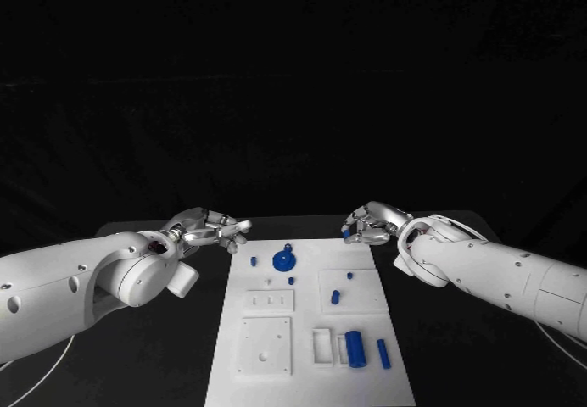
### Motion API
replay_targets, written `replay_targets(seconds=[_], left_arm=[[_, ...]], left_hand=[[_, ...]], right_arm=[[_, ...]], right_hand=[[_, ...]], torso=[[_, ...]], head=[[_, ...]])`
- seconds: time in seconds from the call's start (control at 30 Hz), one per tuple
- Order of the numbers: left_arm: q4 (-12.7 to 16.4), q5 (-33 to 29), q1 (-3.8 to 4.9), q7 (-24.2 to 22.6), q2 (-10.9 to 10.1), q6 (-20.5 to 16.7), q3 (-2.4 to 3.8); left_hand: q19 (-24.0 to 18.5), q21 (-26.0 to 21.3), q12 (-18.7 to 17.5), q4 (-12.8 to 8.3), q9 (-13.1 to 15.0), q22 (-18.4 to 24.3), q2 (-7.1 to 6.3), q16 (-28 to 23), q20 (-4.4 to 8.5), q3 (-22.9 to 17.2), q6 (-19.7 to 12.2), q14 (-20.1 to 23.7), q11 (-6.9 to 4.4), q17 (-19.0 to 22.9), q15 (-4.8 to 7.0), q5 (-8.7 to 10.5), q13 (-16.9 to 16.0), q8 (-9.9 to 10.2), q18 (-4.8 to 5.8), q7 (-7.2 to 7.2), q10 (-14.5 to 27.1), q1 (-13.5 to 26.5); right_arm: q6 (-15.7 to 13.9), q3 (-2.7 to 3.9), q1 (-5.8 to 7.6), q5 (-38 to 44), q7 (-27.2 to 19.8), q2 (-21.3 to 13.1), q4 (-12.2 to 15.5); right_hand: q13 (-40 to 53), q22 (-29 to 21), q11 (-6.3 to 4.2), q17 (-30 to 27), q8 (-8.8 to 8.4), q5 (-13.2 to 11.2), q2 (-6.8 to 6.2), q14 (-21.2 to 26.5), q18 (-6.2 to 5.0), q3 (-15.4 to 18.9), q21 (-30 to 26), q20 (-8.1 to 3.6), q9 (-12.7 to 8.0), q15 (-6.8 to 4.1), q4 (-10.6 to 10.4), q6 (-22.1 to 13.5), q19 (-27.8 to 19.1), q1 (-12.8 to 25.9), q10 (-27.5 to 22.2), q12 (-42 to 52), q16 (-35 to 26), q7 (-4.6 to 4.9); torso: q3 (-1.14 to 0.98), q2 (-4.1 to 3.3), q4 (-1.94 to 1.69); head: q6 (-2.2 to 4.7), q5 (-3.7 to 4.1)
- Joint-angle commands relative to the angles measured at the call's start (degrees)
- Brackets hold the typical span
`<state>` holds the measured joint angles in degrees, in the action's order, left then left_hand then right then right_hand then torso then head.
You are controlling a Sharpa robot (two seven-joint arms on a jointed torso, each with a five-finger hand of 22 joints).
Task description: Assemble the parts on the task board
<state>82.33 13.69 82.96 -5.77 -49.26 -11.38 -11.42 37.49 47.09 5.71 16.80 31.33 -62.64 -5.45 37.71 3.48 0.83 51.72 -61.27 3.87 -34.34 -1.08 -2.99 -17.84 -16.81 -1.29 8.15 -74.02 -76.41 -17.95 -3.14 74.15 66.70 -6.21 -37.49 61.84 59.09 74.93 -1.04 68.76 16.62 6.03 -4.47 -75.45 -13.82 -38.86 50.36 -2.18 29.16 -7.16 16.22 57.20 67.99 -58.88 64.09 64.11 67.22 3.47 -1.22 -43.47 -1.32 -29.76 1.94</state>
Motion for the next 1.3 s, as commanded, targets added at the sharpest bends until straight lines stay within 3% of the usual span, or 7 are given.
replay_targets(seconds=[0.03, 0.43, 0.63, 0.77, 0.87, 1.07, 1.3], left_arm=[[0.92, 1.78, 0.23, 5.84, 0.34, 0.4, 0.05], [4.25, 2.06, 0.37, 13.3, 1.97, 0.33, -0.31], [4.92, 2.03, 0.34, 14.13, 2.91, 0.07, -0.38], [5.11, 1.96, 0.32, 14.77, 3.53, 0.23, -0.46], [5.59, 1.91, 0.26, 14.8, 3.62, 0.44, -0.5], [5.37, 1.22, -0.1, 14.52, 4.57, 0.04, -0.5], [5.23, 3.01, -0.2, 15.39, 4.93, 0.44, -0.5]], left_hand=[[-0.27, 0.29, 0.31, 0.01, -0.18, -0.11, -0.05, 0.5, 1.22, 0.46, 0.49, 0.31, -0.26, -0.25, 0.19, 0.19, -0.22, -0.02, -0.32, -0.2, -0.55, 0.84], [-0.33, -0.03, 1.48, 0.12, -1.66, 0.48, -1.49, 1.15, 1.72, -3.24, 2.21, 1.18, -0.82, -1.42, 0.53, 0.19, -1.59, 0.78, -0.5, -0.74, -0.62, 10.55], [-2.61, -1.15, 1.21, 0.14, -2.29, 0.8, -2.22, -0.24, 0.65, -5.46, 2.15, 2.68, -0.55, -0.94, -0.53, 0.11, -1.66, 1.32, 0.06, -0.56, -0.04, 12.87], [-2.84, -1.29, 1.14, 0.15, -2.58, 0.9, -1.06, -0.45, 0.62, -6.17, 2.27, 2.69, -0.57, -0.94, -0.54, 0.19, -1.71, 1.49, -0.1, -0.61, 0.03, 17.92], [-2.88, -1.28, 1.15, 0.14, -2.6, 0.88, -1.1, -0.45, 0.64, -6.3, 2.29, 2.68, -0.58, -0.95, -0.52, 0.19, -1.72, 1.5, -0.14, -0.62, 0.03, 18.03], [-3.01, -1.2, 1.13, -0.01, -2.7, 0.79, -0.67, -0.48, 0.67, -6.82, 2.25, 2.72, -0.58, -1.0, -0.49, 0.17, -1.76, 1.57, -0.25, -0.62, 0.09, 17.21], [-3.3, -0.81, 1.13, -0.09, -2.96, 0.43, 0.14, -0.55, 0.51, -6.07, 2.24, 2.78, -0.48, -1.13, -0.61, 0.08, -1.91, 1.7, -0.15, -0.5, 0.23, 13.55]], right_arm=[[1.63, 0.03, 0.51, 2.47, 2.42, -0.38, 2.48], [3.05, 0.02, 0.74, 6.85, 5.28, 0.69, 13.29], [4.22, 0.0, 0.74, 7.31, 5.56, 2.68, 14.46], [4.17, -0.01, 0.71, 7.83, 5.62, 3.46, 15.04], [4.46, -0.03, 0.64, 8.01, 5.58, 4.0, 15.34], [4.54, -0.04, 0.28, 8.08, 5.68, 4.14, 16.67], [4.31, -0.04, 0.2, 8.08, 5.62, 4.27, 16.86]], right_hand=[[-0.06, 0.98, -0.19, 0.06, 0.59, 0.37, -0.09, -0.21, -1.18, 0.5, 0.33, -0.13, 2.27, -0.18, 0.11, 1.93, 0.48, 0.54, 0.36, -0.22, 0.3, 1.7], [-0.08, 0.92, -0.27, 0.23, 0.6, 0.29, -0.22, -0.24, -1.18, 0.35, 0.26, -0.26, 2.42, -0.25, 0.06, 2.02, 0.57, 0.48, 0.49, -0.29, 0.38, 1.63], [-0.1, 0.9, -0.26, 0.24, 0.58, 0.43, -0.29, -0.22, -1.18, 0.34, 0.22, -0.25, 2.46, -0.24, -0.12, 2.01, 0.61, 0.74, 0.53, -0.33, 0.35, 1.64], [-0.1, 0.89, -0.26, 0.23, 0.57, 0.55, -0.29, -0.22, -1.18, 0.32, 0.2, -0.25, 2.47, -0.25, -0.15, 2.0, 0.62, 0.81, 0.54, -0.34, 0.33, 1.64], [-0.1, 0.88, -0.27, 0.29, 0.56, 0.87, -0.34, -0.25, -1.18, 0.29, 0.18, -0.27, 2.51, -0.26, -0.11, 2.01, 0.65, 0.87, 0.58, -0.36, 0.37, 1.63], [-0.1, 0.89, -0.29, 0.27, 0.58, 1.15, -0.44, -0.23, -1.18, 0.36, 0.17, -0.29, 2.57, -0.27, 0.01, 2.04, 0.67, 0.95, 0.63, -0.37, 0.31, 1.61], [-0.1, 0.89, -0.29, 0.25, 0.57, 1.28, -0.48, -0.22, -1.18, 0.42, 0.16, -0.3, 2.59, -0.28, 0.05, 2.04, 0.69, 1.02, 0.65, -0.38, 0.28, 1.61]], torso=[[0.13, 0.64, 0.32], [0.34, 1.98, -0.01], [0.53, 2.41, -0.05], [0.47, 2.6, -0.13], [0.4, 2.69, -0.18], [0.37, 2.72, -0.23], [0.39, 2.61, -0.17]], head=[[0.15, -0.3], [-0.2, -1.44], [-0.27, -1.23], [-0.31, -1.33], [-0.29, -1.37], [-0.63, -2.64], [-0.43, -2.75]])
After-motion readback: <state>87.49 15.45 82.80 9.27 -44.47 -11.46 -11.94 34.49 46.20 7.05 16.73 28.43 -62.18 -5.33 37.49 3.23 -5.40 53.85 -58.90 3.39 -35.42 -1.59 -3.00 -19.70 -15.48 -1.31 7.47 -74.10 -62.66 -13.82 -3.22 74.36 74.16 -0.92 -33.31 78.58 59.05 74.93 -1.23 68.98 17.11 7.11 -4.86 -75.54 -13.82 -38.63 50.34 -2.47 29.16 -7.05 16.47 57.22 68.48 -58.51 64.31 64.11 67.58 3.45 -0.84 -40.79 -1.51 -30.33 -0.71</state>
